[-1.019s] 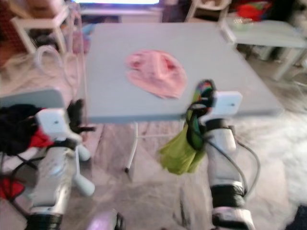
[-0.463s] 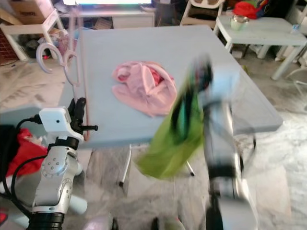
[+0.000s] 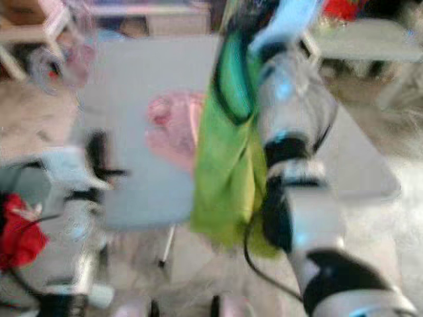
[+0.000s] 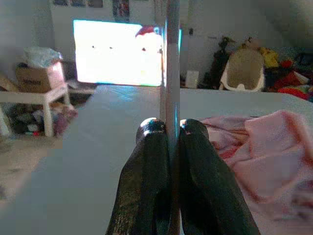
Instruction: Hang hanger
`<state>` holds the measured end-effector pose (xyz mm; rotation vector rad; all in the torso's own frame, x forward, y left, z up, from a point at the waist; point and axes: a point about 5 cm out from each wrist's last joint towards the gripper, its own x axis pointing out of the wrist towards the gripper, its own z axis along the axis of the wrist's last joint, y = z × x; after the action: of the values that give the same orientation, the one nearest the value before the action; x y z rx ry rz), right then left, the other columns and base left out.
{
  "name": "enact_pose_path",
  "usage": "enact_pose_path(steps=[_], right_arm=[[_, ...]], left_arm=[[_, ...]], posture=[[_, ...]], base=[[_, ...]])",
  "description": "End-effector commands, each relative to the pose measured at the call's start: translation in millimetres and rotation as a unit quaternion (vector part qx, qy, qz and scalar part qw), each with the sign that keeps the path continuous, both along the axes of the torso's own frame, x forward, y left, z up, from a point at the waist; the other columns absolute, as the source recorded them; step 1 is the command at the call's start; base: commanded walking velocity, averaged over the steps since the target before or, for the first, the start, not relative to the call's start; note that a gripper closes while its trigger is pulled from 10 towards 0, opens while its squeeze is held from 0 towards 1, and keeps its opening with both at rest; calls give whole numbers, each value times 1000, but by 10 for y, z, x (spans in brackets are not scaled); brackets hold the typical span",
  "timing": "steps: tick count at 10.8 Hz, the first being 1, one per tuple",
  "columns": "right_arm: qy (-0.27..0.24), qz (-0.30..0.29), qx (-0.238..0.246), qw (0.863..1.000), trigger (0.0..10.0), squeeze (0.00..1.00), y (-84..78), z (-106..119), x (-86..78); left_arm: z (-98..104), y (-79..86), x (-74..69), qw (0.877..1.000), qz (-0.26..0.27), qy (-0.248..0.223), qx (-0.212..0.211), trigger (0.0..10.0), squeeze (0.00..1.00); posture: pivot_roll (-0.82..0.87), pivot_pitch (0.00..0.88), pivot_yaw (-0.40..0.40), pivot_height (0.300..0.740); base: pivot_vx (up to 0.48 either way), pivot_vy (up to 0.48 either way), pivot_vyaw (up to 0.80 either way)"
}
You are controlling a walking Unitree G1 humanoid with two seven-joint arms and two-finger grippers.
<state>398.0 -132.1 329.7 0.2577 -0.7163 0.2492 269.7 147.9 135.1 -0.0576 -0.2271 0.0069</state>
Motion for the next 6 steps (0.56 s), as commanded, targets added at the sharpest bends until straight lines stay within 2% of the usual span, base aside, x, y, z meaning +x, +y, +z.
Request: enact_pose_path(steps=[1, 3, 4, 5, 6], right_arm=[[-33, 23, 27, 999, 0, 0, 80, 194, -32], [-56, 41, 74, 995, 0, 0, 35, 285, -55], [-28, 49, 66, 996, 0, 0, 47, 69, -23], [20, 50, 32, 998, 0, 0, 92, -176, 27], [139, 43, -93, 985, 10000, 0, 184, -776, 80]], left_arm=[[-56, 70, -14, 1000, 12, 16, 5, 10000, 0], [-71, 70, -31, 1000, 12, 19, 5, 10000, 0], [-82, 36, -20, 1000, 10, 22, 4, 10000, 0], [-87, 12, -6, 1000, 12, 26, 4, 10000, 0], [-81, -11, 4, 999, 16, 29, 9, 10000, 0]], posture=[[93, 104, -53, 740], [81, 108, -53, 740], [73, 109, -53, 740], [70, 117, -55, 740], [70, 120, -55, 740]], base=[[458, 0, 0], [456, 0, 0], [412, 0, 0], [0, 0, 0], [0, 0, 0]])
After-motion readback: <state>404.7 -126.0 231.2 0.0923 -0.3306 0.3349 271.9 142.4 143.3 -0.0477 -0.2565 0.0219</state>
